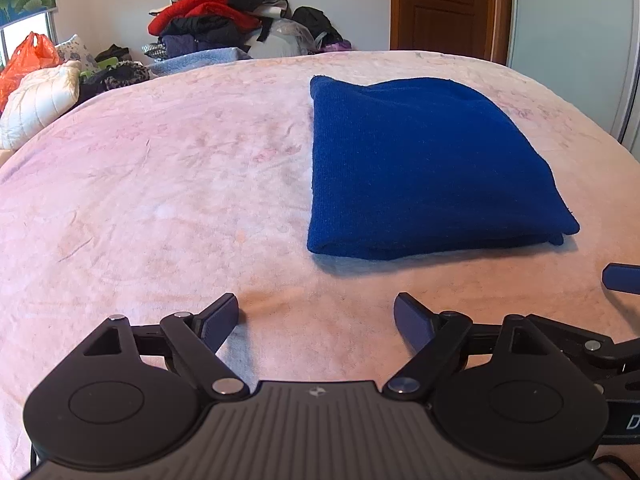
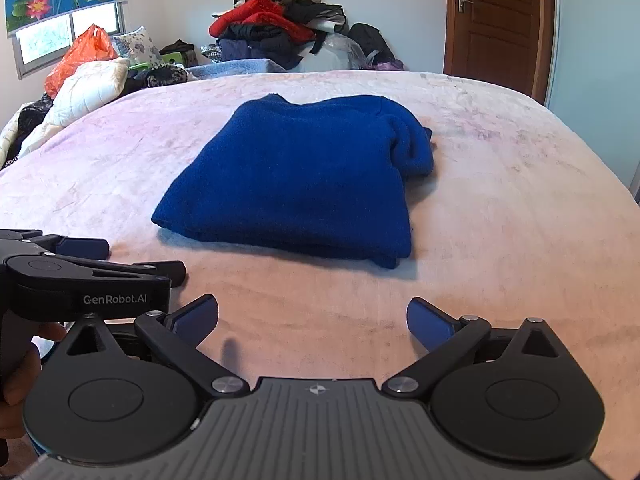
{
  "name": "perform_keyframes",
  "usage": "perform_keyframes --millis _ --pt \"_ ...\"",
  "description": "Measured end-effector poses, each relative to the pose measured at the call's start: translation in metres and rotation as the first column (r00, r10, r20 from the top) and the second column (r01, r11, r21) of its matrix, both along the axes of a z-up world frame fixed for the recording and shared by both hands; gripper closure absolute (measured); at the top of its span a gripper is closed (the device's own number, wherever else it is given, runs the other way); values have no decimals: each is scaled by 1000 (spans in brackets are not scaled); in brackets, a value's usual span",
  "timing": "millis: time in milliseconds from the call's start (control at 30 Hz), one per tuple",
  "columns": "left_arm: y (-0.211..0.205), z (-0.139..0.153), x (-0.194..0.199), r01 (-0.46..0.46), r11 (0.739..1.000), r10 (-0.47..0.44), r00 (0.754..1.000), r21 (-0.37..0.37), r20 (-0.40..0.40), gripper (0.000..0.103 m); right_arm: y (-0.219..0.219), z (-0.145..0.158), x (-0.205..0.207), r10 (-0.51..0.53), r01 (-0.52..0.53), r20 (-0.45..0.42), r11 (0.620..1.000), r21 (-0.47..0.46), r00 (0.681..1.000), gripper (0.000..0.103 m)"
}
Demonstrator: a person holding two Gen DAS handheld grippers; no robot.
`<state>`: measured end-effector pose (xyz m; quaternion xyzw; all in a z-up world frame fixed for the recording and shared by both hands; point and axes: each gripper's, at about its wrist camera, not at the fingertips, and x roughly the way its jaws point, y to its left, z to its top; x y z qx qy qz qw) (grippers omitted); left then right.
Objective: Fold small clothes
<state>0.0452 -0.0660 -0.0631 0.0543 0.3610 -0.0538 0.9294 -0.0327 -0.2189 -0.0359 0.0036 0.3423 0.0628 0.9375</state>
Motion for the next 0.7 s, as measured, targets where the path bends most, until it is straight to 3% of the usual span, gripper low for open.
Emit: perform_keyframes --millis 300,700 --pt "3 -4 -2 -25 1000 25 1000 1 18 4 -8 -6 3 -31 31 -10 999 9 999 1" --pt "4 -10 -6 -20 1000 21 999 -4 48 0 -12 -15 7 -63 63 5 998 13 998 0"
